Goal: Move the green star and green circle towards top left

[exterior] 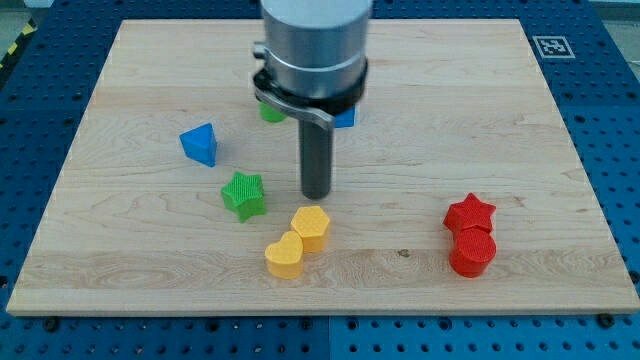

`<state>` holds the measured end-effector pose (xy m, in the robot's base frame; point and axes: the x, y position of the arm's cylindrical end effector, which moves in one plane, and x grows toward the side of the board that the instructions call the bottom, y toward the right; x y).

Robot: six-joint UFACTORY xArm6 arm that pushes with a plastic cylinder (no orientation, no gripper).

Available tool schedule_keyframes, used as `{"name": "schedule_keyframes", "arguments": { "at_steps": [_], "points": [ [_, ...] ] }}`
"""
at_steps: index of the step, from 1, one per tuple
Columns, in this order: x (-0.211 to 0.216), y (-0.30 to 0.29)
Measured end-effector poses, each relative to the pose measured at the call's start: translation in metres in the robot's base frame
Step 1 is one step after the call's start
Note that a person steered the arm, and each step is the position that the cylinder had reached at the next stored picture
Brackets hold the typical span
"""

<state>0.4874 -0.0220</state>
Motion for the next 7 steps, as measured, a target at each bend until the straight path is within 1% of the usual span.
{"name": "schedule_keyframes", "arguments": {
  "at_steps": [1, 3, 4, 5, 7],
  "points": [
    [-0.013, -0.044],
    [-0.014, -0.125],
    [0.019, -0.14],
    [0.055, -0.134],
    [0.046, -0.066]
  ]
}}
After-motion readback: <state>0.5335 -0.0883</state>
